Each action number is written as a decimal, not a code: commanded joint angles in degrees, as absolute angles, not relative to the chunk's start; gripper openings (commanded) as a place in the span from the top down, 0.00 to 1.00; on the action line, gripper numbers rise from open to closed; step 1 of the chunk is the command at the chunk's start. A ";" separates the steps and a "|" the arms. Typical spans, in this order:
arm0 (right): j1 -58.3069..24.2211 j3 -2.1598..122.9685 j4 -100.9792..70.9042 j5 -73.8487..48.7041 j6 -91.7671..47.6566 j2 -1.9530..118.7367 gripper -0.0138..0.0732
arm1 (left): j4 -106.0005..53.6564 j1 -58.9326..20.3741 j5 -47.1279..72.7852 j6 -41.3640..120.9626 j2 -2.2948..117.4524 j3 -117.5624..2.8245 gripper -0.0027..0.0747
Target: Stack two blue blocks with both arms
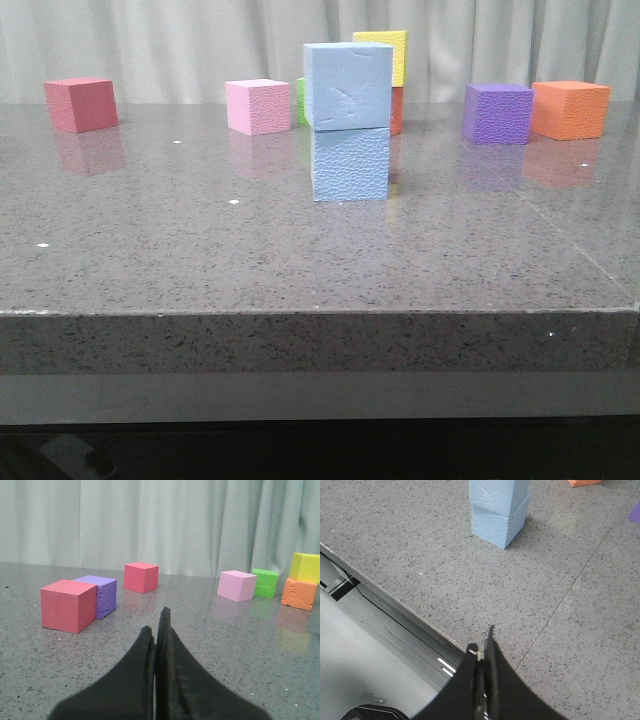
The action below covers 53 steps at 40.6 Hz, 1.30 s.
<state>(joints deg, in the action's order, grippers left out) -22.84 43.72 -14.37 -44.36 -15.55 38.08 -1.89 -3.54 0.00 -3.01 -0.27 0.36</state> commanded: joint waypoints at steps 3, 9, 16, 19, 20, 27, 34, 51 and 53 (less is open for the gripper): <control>-22.81 44.37 -15.11 -40.67 -16.04 36.31 0.99 | -1.79 -4.03 -5.29 -3.63 -1.29 0.44 0.99; -17.46 36.43 -12.37 -29.94 -16.04 27.33 0.99 | -1.79 -4.03 -5.29 -3.63 -1.29 0.44 0.99; -7.45 19.78 -12.03 -9.76 -16.04 14.88 0.99 | -1.79 -4.03 -5.29 -3.63 -1.29 0.44 0.99; -5.01 12.82 -12.08 -3.74 -16.04 10.17 0.99 | -1.79 -4.03 -5.29 -3.63 -1.29 0.44 0.99; -4.49 11.10 -12.08 -2.16 -16.04 8.98 0.99 | -1.79 -4.03 -5.29 -3.63 -1.29 0.44 0.99; -1.64 0.92 -12.08 0.65 -16.04 0.95 0.99 | -1.79 -4.03 -5.29 -3.63 -1.29 0.44 0.99; -1.24 -1.22 -12.31 -1.35 -16.04 -1.65 0.99 | -1.79 -4.03 -5.29 -3.63 -1.29 0.44 0.99; -1.24 -1.22 -12.26 -0.39 -16.04 -1.61 0.99 | -1.79 -4.03 -5.29 -3.63 -1.29 0.44 0.99; -1.24 -1.22 -12.34 -0.32 -16.04 -1.61 0.99 | -1.79 -4.03 -5.29 -3.63 -1.29 0.44 0.99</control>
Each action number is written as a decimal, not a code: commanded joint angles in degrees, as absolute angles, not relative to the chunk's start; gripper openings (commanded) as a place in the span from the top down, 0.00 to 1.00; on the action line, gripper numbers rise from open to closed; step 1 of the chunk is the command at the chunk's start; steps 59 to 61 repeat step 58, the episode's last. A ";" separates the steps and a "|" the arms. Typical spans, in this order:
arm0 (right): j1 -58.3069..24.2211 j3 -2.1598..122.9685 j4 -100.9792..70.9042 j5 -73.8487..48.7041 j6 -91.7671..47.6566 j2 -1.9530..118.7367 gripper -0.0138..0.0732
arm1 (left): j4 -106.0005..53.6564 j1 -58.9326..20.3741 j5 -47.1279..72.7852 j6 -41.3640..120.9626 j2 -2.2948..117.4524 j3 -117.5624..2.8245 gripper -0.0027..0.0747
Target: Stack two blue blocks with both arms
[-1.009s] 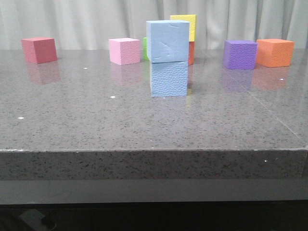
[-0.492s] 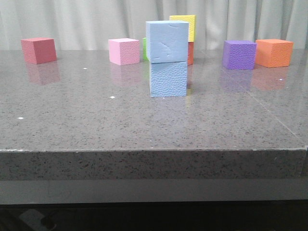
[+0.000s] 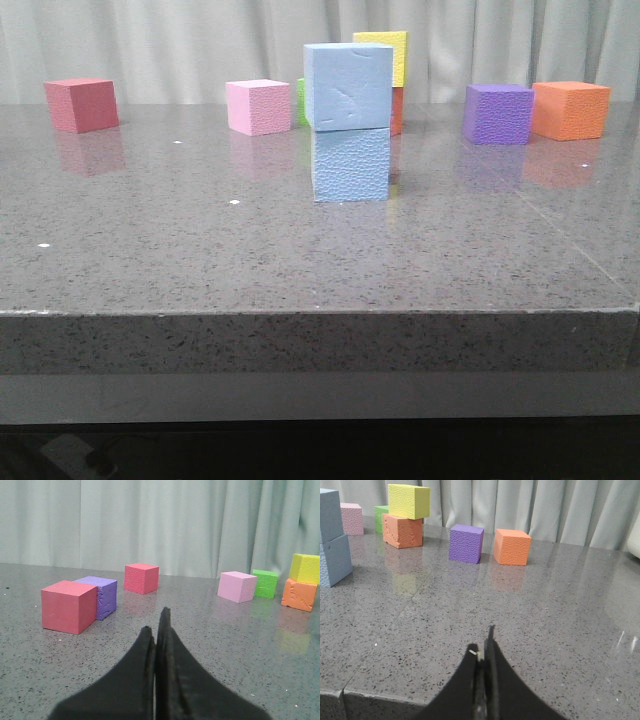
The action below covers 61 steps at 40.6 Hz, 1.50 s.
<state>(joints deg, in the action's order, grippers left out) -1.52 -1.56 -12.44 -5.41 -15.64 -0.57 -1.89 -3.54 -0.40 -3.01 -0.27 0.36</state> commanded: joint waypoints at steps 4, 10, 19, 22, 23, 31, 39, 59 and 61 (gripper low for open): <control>-1.24 -1.22 -9.27 0.00 -13.51 -1.61 0.99 | -1.79 -4.03 -5.29 -3.63 -1.29 0.44 0.99; -1.14 -1.22 -2.54 1.57 -2.24 -1.61 0.99 | -1.79 -4.03 -5.29 -3.63 -1.29 0.44 0.99; -1.14 -1.22 -1.27 1.79 0.48 -1.61 0.99 | -1.79 -4.03 -5.29 -3.63 -1.29 0.44 0.99; -1.09 -1.22 -1.27 1.79 0.48 -1.61 0.99 | -1.79 -4.03 -5.29 -3.63 -1.29 0.44 0.99; -1.08 -1.22 -1.27 1.74 0.48 -1.61 0.99 | -1.79 -4.03 -5.29 -3.63 -1.29 0.44 0.99; -0.14 -1.22 -1.27 1.75 0.48 -1.66 0.99 | -1.79 -4.03 -5.29 -3.63 -1.29 0.44 0.99; -0.09 -1.22 -1.27 1.70 0.48 -1.66 0.99 | -1.79 -4.03 -5.29 -3.63 -1.29 0.44 0.99; -0.09 -1.22 -1.27 1.70 0.48 -1.66 0.99 | -1.79 -4.03 -5.29 -3.63 -1.29 0.44 0.99; -0.09 -1.22 -1.27 1.70 0.48 -1.66 0.99 | -1.79 -4.03 -5.29 -3.63 -1.29 0.44 0.99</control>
